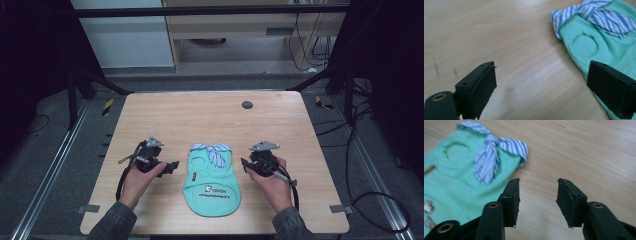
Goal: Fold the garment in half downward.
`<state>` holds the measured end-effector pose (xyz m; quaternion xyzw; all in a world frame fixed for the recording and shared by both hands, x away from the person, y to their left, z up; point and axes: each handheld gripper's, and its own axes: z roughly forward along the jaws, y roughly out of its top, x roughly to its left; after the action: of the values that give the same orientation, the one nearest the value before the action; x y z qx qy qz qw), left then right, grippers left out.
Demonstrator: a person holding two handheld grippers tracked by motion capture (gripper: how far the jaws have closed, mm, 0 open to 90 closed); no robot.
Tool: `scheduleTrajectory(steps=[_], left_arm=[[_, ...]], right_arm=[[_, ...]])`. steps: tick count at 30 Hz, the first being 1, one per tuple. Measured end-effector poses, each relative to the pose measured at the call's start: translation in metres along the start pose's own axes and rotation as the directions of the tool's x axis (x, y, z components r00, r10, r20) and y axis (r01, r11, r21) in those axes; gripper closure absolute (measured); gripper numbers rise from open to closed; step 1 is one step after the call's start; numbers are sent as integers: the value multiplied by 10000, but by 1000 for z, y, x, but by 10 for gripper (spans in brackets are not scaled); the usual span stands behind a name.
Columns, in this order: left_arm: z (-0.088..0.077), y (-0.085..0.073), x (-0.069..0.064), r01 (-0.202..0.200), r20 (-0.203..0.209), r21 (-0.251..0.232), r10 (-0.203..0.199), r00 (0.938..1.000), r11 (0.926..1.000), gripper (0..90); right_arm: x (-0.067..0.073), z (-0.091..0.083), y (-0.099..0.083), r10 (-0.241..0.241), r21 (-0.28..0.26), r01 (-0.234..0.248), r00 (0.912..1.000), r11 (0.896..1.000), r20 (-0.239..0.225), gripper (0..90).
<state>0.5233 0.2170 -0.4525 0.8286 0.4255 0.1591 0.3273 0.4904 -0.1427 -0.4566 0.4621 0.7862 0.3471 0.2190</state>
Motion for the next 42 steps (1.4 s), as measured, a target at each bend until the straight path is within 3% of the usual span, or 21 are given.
scheduleTrajectory(steps=[2, 6, 10, 15, 22, 29, 33, 42], left_arm=[[5, 11, 0, 11, -120, 6, -11, 9999, 10000, 104], [13, 28, -2, 272, 71, -210, -271, 9996, 9994, 201], [22, 40, -4, 56, 100, -352, -53, 9999, 9994, 343], [42, 53, -8, -86, 239, -53, 87, 9997, 9999, 415], [59, 64, -13, -125, 225, 76, 123, 9997, 9999, 469], [71, 65, -17, -246, -8, 234, 246, 9997, 9994, 477], [77, 64, -20, -274, 152, 445, 267, 9995, 9986, 471], [86, 55, -19, -206, 80, 726, 201, 9998, 9971, 490]], right_arm=[[2, 7, 12, 2, -13, -3, 9998, 10000, -185, 597], [5, 24, 27, -94, 152, 99, 9994, 9998, -329, 699], [8, 45, 41, -286, 397, 307, 9982, 9987, -518, 776], [8, 65, 46, -179, 523, 216, 9974, 9984, -694, 818], [8, 78, 52, 152, 542, -110, 9969, 9985, -773, 773], [8, 93, 52, 390, 781, -345, 9976, 9963, -566, 593], [6, 96, 51, 699, 899, -643, 9957, 9939, -612, 591], [10, 101, 49, 583, 1124, -499, 9956, 9924, -728, 591]])
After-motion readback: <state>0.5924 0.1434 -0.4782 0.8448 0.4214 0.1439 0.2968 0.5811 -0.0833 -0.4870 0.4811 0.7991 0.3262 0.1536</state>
